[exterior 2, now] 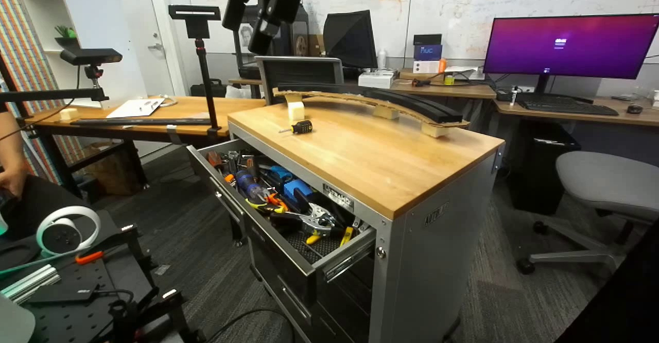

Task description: Put the screwdriver in the open drawer then close the drawer

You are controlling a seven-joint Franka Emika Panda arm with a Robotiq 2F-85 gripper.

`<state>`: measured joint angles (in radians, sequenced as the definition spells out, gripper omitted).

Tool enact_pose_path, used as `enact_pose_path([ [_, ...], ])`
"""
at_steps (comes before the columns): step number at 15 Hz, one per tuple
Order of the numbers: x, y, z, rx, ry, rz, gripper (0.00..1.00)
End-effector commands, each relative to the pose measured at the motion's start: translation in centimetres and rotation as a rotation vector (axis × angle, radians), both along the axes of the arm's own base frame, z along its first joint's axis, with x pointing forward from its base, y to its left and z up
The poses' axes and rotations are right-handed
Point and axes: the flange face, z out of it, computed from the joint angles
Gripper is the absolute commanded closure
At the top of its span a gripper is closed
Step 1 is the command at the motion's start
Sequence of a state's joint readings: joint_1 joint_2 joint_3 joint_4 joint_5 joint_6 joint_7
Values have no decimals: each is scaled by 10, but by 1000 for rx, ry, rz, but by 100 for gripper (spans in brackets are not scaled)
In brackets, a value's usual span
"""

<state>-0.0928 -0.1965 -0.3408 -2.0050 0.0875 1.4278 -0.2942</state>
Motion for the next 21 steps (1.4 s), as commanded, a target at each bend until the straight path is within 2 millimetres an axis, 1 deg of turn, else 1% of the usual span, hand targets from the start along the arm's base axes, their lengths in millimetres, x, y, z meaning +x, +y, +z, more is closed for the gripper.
enact_pose_path([
  [1, 0, 0, 0, 1, 1, 0, 0],
  [7, 0, 0, 0, 1, 1, 0, 0],
  [9, -6, 24, -31, 42, 47, 21, 0],
  [14, -35, 112, -102, 138, 150, 136, 0],
  [17, -47, 154, -132, 215, 79, 101, 0],
  [21, -68, 201, -166, 299, -70, 16, 0],
])
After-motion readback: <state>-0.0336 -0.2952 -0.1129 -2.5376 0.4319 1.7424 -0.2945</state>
